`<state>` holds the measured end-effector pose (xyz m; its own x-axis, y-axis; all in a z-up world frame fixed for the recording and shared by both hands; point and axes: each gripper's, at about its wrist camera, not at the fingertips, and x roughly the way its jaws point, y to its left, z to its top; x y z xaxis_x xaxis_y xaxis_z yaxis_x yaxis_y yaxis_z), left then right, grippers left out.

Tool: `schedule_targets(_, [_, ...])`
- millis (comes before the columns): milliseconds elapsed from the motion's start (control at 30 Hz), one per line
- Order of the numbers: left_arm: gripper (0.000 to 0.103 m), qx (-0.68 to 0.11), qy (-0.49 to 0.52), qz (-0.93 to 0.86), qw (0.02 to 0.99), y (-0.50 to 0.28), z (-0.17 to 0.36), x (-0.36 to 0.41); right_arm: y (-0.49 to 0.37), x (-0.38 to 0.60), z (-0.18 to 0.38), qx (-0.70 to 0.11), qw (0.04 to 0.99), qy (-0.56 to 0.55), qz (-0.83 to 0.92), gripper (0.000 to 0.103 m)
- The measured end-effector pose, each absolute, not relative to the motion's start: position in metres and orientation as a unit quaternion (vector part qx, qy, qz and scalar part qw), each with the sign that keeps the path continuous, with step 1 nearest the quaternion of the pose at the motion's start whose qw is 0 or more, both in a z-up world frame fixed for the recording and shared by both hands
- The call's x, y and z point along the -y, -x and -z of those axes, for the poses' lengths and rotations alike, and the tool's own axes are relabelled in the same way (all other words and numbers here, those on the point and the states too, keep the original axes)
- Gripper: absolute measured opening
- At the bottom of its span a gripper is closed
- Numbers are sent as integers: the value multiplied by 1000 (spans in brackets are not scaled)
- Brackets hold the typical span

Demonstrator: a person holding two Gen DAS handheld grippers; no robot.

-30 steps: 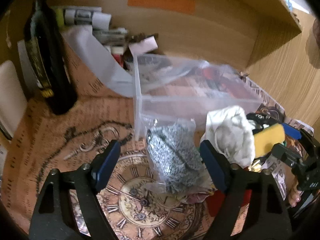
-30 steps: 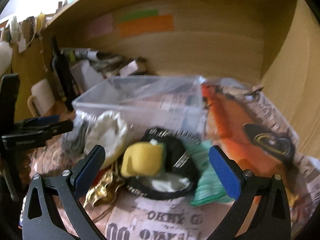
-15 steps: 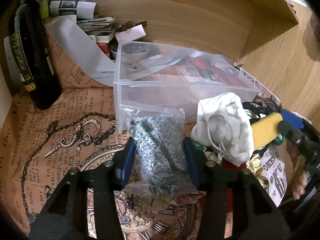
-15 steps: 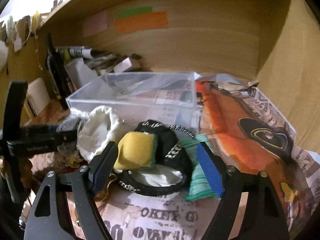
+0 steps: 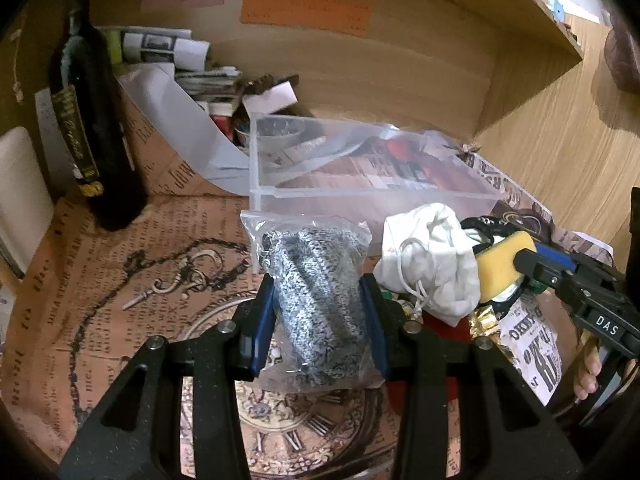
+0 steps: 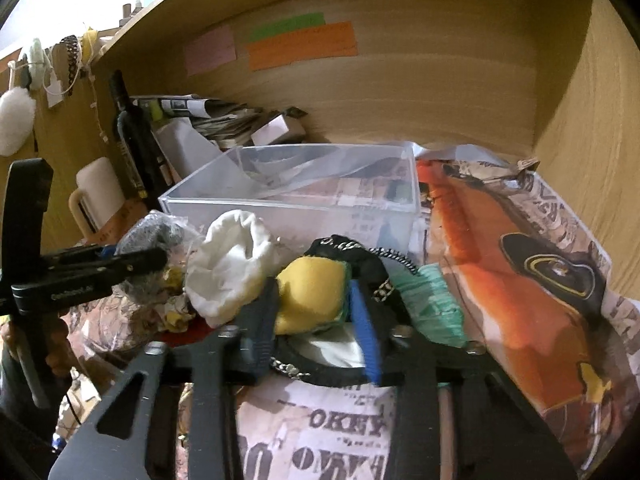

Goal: Organize soft objects
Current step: 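Grasp the silver foil bag with the left gripper while the right grasps the yellow sponge, then drop the foil bag into the clear box with the left gripper while the right drops the sponge in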

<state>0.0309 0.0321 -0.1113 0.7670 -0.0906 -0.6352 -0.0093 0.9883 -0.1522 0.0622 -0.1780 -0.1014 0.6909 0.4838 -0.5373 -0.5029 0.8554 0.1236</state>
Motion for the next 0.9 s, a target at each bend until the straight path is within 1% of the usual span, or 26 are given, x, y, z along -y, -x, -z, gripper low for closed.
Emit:
schedule_targets(167, [41,-323,75,15,943,-27,99,-36,-57,179,90,-267,923,12,-278,27])
schedule_targets(333, [41,-293,72,10,953,-28,76,-37,-59,179,71,-239,929,1,-283,27])
schedule_targets(600, [41,-251,67,17,966,-51,40,-36,-76,175,34,-178,946,5,-269,27])
schedule_targets(767, [41,-253,66,23,965,-79,32,-35,-93,171,20,-158,950,4,-269,27])
schedule_targets(900, [41,-258,57,23,964,-101,31,-32,-115,167,18,-162,951,7,-264,27])
